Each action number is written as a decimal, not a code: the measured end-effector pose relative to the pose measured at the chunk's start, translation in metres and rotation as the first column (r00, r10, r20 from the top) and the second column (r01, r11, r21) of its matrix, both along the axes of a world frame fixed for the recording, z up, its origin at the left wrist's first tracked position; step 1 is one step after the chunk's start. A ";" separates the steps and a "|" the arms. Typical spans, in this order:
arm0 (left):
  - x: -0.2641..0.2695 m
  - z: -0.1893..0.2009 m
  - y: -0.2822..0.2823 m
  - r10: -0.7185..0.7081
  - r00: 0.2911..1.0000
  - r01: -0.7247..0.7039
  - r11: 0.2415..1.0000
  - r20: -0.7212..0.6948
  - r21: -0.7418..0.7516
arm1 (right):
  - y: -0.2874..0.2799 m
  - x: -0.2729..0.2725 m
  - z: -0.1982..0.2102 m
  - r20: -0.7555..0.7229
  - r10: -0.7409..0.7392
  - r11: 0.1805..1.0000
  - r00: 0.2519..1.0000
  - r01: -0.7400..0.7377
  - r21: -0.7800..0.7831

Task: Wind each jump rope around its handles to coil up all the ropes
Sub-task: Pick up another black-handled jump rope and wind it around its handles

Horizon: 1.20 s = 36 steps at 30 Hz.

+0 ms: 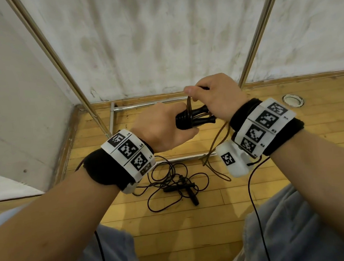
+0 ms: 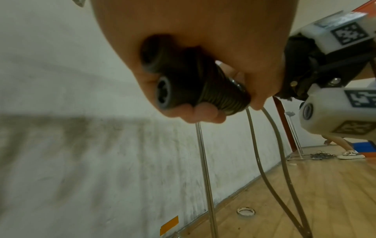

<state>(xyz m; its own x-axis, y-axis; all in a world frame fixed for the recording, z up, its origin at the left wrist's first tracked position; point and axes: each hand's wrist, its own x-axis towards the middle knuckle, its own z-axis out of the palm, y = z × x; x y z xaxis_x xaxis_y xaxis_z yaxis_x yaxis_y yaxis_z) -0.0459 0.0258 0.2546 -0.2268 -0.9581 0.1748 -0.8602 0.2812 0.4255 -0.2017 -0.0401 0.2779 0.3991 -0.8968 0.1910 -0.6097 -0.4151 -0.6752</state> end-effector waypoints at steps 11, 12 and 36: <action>0.006 0.017 0.003 0.155 0.924 -0.190 0.980 -0.350 -0.067 | -0.005 0.007 -0.006 0.476 -0.040 0.877 0.878 -0.197 0.437; 0.008 0.017 0.001 0.173 0.909 -0.214 0.974 -0.379 -0.071 | -0.003 0.009 -0.008 0.511 -0.040 0.888 0.858 -0.205 0.412; 0.027 0.017 -0.011 0.241 0.929 -0.271 0.960 -0.280 -0.073 | 0.028 0.042 -0.029 0.363 0.049 0.876 0.930 -0.215 0.432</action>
